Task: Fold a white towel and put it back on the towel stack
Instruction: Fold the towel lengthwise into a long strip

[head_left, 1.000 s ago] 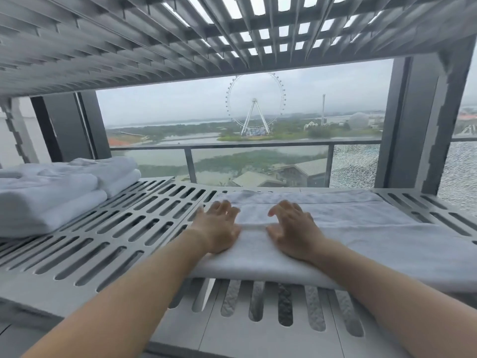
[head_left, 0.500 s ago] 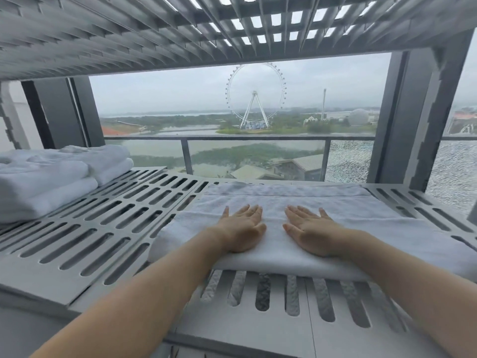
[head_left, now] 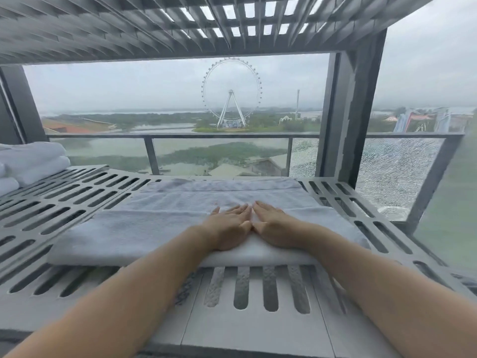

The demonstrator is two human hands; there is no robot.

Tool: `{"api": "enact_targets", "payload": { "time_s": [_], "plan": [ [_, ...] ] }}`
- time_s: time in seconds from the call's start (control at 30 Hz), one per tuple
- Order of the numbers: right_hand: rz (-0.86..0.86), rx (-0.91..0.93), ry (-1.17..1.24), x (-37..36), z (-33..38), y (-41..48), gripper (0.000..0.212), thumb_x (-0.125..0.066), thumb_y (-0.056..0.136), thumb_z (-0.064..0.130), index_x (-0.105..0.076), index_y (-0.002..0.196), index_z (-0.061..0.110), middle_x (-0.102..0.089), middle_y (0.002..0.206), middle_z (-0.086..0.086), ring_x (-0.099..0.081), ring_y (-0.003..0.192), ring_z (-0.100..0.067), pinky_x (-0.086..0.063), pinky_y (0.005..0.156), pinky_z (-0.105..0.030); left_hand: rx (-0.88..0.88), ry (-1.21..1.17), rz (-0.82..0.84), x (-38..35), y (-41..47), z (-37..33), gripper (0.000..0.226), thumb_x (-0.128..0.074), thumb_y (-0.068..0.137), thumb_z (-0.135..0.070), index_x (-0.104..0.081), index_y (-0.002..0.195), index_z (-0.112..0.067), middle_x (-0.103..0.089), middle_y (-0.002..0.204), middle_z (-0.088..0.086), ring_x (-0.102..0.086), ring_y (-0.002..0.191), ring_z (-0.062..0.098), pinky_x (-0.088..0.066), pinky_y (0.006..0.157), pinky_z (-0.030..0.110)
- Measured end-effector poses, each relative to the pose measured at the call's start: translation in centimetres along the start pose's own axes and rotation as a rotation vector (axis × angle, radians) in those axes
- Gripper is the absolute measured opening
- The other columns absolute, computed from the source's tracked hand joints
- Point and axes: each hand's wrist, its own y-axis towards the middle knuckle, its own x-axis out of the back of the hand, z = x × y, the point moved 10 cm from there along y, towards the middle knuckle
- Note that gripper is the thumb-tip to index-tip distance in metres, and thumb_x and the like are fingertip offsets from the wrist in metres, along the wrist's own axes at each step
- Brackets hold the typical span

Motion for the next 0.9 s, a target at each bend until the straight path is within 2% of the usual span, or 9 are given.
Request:
{"api": "enact_targets", "payload": {
  "time_s": [0.2, 0.33, 0.43, 0.53, 0.67, 0.77, 0.9],
  "plan": [
    [0.04, -0.088, -0.108, 1.2, -6.3, -1.9, 0.066, -0.019, 0.094, 0.055, -0.004, 0.147, 0.019, 0.002, 0.157, -0.003, 0.001, 0.143, -0.018, -0.001, 0.117, -0.04, 0.061, -0.005, 0.001, -0.5, 0.1, 1.1, 0.058, -0.017, 0.098, -0.046, 0.002, 0.148, -0.023, 0.003, 0.157, -0.006, 0.003, 0.142, 0.006, 0.006, 0.114, 0.037],
    [-0.065, 0.014, -0.017, 2.3, -5.4, -2.3, 0.065, -0.022, 0.094, 0.055, 0.001, 0.147, 0.026, 0.013, 0.155, 0.005, 0.011, 0.142, -0.013, 0.004, 0.115, -0.042, 0.074, -0.054, -0.111, 0.5, -0.3, 0.7, 0.06, -0.027, 0.097, -0.046, -0.007, 0.148, -0.023, -0.007, 0.157, -0.006, -0.005, 0.143, 0.009, -0.002, 0.117, 0.037],
    [0.02, 0.067, -0.056, 1.8, -5.3, -2.8, 0.059, -0.021, 0.095, 0.054, -0.003, 0.147, 0.03, 0.004, 0.157, 0.006, 0.006, 0.143, -0.012, 0.006, 0.115, -0.043, 0.125, -0.133, -0.194, 1.5, -1.6, 2.0, 0.061, -0.035, 0.095, -0.046, -0.013, 0.148, -0.024, -0.012, 0.156, -0.006, -0.009, 0.143, 0.011, -0.007, 0.117, 0.042],
    [0.028, 0.074, -0.05, 1.8, -5.5, -3.6, 0.057, -0.021, 0.096, 0.052, -0.009, 0.147, 0.029, -0.002, 0.157, 0.006, 0.002, 0.143, -0.012, 0.005, 0.115, -0.039, 0.181, -0.08, -0.121, 0.8, -2.9, 3.3, 0.06, -0.029, 0.096, -0.05, -0.014, 0.148, -0.024, -0.01, 0.156, -0.008, -0.006, 0.143, 0.01, 0.001, 0.116, 0.045],
    [-0.037, 0.141, -0.022, 2.0, -1.5, -3.8, 0.058, -0.026, 0.096, 0.049, -0.012, 0.147, 0.024, -0.001, 0.156, 0.007, 0.003, 0.142, -0.009, 0.003, 0.114, -0.035, 0.164, -0.151, -0.194, 1.6, -4.2, 2.3, 0.054, -0.028, 0.098, -0.042, -0.019, 0.147, -0.022, -0.014, 0.156, -0.007, -0.011, 0.142, 0.011, -0.004, 0.116, 0.043],
    [-0.002, 0.224, 0.024, -0.2, 4.0, -3.0, 0.056, -0.026, 0.097, 0.04, -0.011, 0.147, 0.019, -0.004, 0.157, -0.001, -0.001, 0.143, -0.012, 0.001, 0.115, -0.036, 0.147, -0.147, -0.21, 2.0, -4.6, 1.2, 0.049, -0.025, 0.099, -0.031, -0.023, 0.146, -0.017, -0.018, 0.155, -0.002, -0.015, 0.142, 0.013, -0.008, 0.116, 0.043],
    [0.03, 0.195, -0.014, -2.3, 7.4, -1.9, 0.058, -0.02, 0.095, 0.034, -0.004, 0.148, 0.019, -0.001, 0.157, -0.002, 0.001, 0.143, -0.013, 0.005, 0.113, -0.039, 0.198, -0.058, -0.167, 1.6, -6.4, 2.7, 0.048, -0.02, 0.099, -0.028, -0.025, 0.145, -0.012, -0.019, 0.155, 0.003, -0.015, 0.142, 0.014, -0.009, 0.116, 0.041]
  ]
}}
